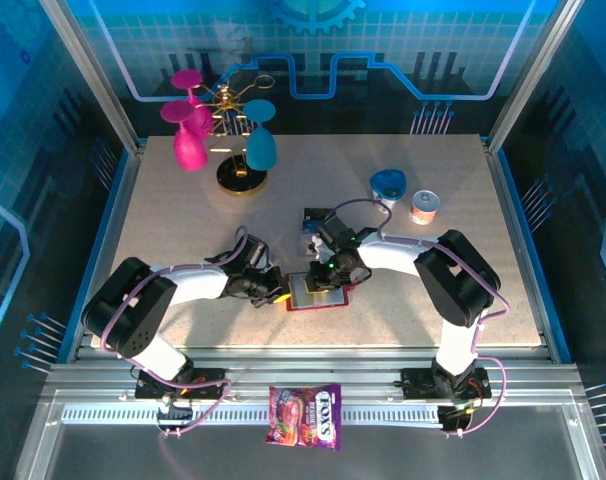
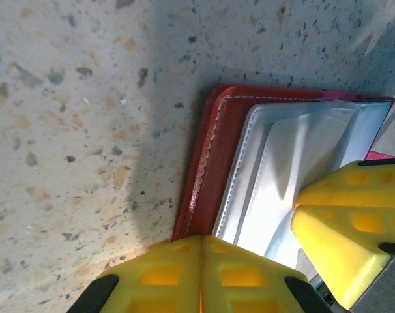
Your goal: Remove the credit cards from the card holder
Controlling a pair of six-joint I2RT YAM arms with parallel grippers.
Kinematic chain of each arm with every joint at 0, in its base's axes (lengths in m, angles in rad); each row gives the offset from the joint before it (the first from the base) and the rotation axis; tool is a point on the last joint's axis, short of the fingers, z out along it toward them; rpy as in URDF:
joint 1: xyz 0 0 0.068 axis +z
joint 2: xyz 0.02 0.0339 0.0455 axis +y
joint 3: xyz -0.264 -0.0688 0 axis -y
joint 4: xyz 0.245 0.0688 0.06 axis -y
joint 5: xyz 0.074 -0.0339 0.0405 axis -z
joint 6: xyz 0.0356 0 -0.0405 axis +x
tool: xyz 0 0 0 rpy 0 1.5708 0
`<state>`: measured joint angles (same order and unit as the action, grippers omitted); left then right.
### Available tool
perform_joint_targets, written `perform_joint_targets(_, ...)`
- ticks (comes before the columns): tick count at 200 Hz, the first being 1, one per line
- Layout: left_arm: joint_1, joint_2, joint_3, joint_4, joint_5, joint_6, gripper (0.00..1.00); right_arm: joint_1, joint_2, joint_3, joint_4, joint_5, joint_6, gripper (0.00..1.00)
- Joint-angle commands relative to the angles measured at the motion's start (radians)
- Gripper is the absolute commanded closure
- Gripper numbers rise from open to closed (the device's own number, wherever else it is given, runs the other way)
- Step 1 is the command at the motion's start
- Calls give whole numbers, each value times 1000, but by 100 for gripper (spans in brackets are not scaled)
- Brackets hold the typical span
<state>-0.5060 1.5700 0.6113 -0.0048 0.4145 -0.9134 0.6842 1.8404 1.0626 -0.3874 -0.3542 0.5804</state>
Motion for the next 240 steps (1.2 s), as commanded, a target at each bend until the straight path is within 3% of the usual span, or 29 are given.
perform_joint_targets(1,-6,6,23,-56,-29,26,92,-19,-21,-27,3,-9,11,80)
perform_joint_targets(58,-6,-74,50,-65,-42,7,91,-49,-30,-87,98,-73,44,80)
perform_joint_targets(87,-7,-96,73,-55,-33,-8,86,-70,-41,-133,179,-119,76,80)
perform_joint_targets(171,-39,18,109,-12,-2,-31,80,-98,-50,-226,297,-169,130,80)
perform_joint_targets(240,-50,65,109,0,-10,-38,67,-107,-48,-250,318,-181,137,80)
